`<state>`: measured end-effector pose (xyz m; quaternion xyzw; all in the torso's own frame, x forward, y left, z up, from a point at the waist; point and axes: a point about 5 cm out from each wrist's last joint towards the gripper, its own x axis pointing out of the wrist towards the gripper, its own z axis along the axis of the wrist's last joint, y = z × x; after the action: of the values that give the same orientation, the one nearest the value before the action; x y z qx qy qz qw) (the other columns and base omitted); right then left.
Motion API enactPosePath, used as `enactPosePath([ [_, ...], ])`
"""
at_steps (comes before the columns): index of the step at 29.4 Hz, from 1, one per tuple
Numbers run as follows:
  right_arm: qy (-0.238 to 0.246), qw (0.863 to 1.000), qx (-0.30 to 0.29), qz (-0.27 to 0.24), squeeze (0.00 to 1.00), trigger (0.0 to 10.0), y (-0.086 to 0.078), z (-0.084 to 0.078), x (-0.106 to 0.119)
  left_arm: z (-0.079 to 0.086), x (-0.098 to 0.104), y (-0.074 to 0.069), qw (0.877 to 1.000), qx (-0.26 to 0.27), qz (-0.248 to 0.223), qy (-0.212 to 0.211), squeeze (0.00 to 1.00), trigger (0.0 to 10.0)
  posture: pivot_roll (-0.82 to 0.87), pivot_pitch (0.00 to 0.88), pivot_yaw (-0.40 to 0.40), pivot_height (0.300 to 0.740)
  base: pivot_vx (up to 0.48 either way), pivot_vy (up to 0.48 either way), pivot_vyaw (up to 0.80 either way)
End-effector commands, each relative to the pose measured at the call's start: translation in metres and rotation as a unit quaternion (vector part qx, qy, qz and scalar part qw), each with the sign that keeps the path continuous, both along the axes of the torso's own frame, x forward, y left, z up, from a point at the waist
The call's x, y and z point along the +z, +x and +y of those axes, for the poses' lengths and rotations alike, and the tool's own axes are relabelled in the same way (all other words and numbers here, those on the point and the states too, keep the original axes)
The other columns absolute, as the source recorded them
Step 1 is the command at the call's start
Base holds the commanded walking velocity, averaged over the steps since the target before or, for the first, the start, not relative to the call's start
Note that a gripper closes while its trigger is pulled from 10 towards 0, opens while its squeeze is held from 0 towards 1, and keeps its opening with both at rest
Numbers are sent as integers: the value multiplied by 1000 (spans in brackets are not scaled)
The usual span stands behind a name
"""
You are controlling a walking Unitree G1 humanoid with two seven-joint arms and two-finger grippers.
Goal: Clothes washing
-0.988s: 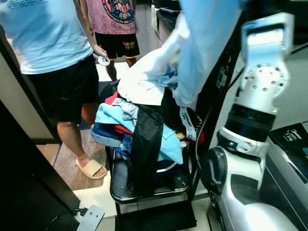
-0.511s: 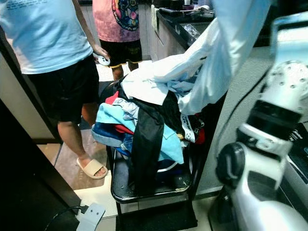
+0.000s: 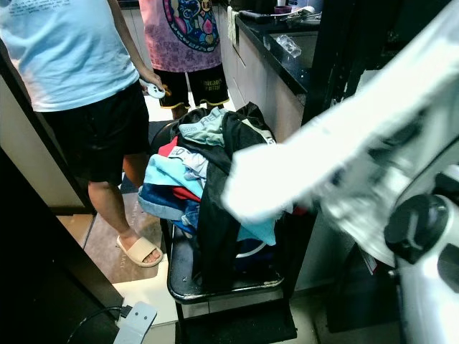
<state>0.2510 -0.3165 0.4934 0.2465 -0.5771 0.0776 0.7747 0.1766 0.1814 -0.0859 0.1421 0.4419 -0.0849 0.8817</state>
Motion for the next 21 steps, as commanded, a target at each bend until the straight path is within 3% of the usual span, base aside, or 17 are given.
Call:
enactPosePath([
  [1,-1,1000,-14,-11,0,0,-5,-3,5,3,-2,-4,1000,-8,11,6,0,10000,85,3,-21,740,0,0,0],
  [4,-12,998,-59,12,0,0,-6,-9,3,2,-2,-5,1000,-9,12,6,0,10000,83,0,-21,740,0,0,0],
  [9,-51,992,-99,67,0,0,7,-4,-11,2,-2,-5,1000,-10,14,7,0,10000,80,0,-18,740,0,0,0],
  [13,-83,977,-134,141,0,0,27,-1,-41,2,-3,-6,1000,-11,15,7,0,10000,77,0,-16,740,0,0,-797],
  [21,-100,963,-164,187,0,0,37,1,-62,2,-3,-6,1000,-14,15,6,0,10000,69,4,-7,740,0,0,-800],
])
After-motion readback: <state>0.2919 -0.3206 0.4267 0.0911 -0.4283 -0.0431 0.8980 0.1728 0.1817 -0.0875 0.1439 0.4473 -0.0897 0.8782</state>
